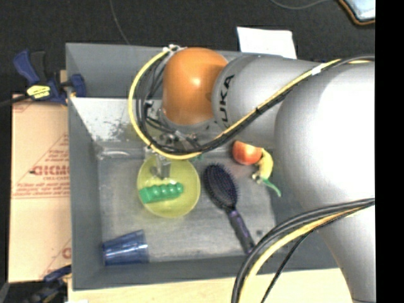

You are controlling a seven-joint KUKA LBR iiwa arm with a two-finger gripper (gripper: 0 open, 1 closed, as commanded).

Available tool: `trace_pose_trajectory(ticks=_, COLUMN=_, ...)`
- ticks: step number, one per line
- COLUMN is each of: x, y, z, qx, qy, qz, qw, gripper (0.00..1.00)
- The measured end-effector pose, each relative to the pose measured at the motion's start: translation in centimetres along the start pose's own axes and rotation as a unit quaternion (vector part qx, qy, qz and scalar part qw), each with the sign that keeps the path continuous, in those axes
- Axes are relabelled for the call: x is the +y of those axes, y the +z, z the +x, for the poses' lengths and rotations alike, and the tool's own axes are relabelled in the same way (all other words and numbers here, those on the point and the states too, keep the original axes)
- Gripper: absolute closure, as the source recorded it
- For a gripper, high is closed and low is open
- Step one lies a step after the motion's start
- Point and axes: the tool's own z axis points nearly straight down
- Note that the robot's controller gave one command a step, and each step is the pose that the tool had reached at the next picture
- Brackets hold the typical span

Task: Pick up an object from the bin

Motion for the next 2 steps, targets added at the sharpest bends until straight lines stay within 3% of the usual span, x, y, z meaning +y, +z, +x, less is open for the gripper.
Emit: trace_pose_trajectory(ticks=2, x=-0.1, y=-6.7, z=-0.1, qx=0.0013, qy=0.001, qz=0.000, qw=1.0000, gripper=1.00)
